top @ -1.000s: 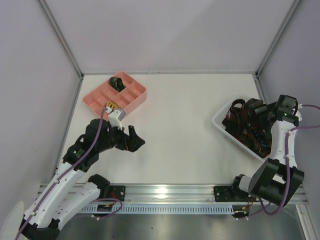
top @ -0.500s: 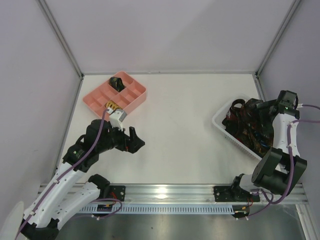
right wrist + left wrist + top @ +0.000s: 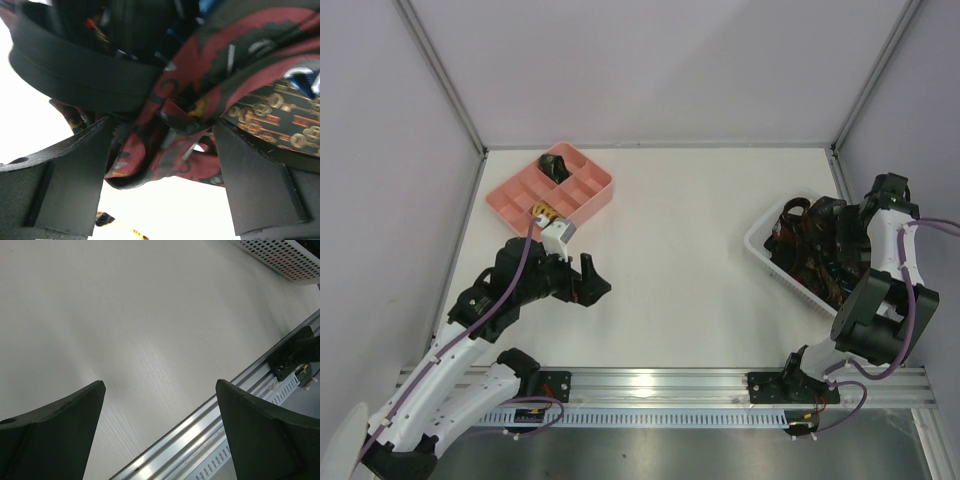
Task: Roll the ties
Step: Grab a tie with the right arm
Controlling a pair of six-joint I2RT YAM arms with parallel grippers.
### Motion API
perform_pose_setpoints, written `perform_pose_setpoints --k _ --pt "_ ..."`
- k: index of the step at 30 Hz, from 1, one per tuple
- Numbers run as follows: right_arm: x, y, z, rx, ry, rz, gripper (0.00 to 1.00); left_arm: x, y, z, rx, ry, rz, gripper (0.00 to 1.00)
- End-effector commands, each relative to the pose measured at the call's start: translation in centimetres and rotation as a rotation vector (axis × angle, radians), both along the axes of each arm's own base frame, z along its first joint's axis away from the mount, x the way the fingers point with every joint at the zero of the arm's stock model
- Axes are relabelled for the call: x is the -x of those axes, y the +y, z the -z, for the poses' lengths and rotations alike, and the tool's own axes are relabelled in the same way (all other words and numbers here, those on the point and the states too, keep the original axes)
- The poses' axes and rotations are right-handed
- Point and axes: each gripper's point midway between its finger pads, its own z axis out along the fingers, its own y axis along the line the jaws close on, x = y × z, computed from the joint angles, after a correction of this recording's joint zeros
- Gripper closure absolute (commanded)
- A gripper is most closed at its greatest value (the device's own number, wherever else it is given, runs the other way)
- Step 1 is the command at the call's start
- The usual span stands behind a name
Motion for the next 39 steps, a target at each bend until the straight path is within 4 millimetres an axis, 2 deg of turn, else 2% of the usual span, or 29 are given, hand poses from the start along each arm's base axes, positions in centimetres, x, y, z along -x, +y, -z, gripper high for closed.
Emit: perform_pose_setpoints --k 1,3,5,9,11,21,24,26,33,37,38,39 --pt "-1.5 -0.6 -1.3 -0.002 -0.012 0.027 0.15 -0.4 -0.4 -1.8 0.016 -0.058 0.023 0.0" --pt "-1.7 -0.4 -1.3 -0.013 -0.004 0.024 0.21 -0.4 -0.5 -1.9 0.018 -0.062 0.023 0.0" --pt "-1.9 -0.2 -1.7 -0.009 -0.004 0.013 0.22 -0.4 -0.5 -1.9 0.019 -0.061 0.028 0.0" --pt "-1.5 0.2 -1.5 -0.018 0.007 0.004 0.4 -0.4 -0.6 -1.9 0.019 -0.061 0.031 0.0" --pt "-1.3 0.5 -1.4 -0.019 0.014 -0.005 0.44 -0.5 -0.7 -2.0 0.024 -0.065 0.034 0.0" --pt "-1.7 1.4 -2.6 -0.031 -0.021 -0.048 0.52 -0.2 -0.9 -1.7 0.029 -0.052 0.045 0.0" --pt "-1.4 1.5 -2.7 -0.032 -0.018 -0.052 0.5 -0.2 -1.0 -1.6 0.034 -0.049 0.051 0.0" --pt "-1.4 1.6 -2.6 -0.041 -0.019 -0.059 0.43 -0.1 -1.1 -1.8 0.039 -0.051 0.056 0.0" --pt "-1.6 2.1 -3.2 -0.073 -0.045 -0.056 0.45 0.0 -1.1 -1.7 0.039 -0.049 0.059 0.0" --pt "-1.6 2.2 -3.5 -0.081 -0.047 -0.051 0.5 0.0 -1.2 -1.8 0.044 -0.052 0.063 0.0" --pt "-1.6 2.2 -3.6 -0.08 -0.048 -0.049 0.61 0.0 -1.2 -1.8 0.042 -0.049 0.063 0.0" --pt "-1.6 2.1 -3.7 -0.077 -0.052 -0.051 0.67 0.0 -1.1 -1.8 0.041 -0.051 0.062 0.0"
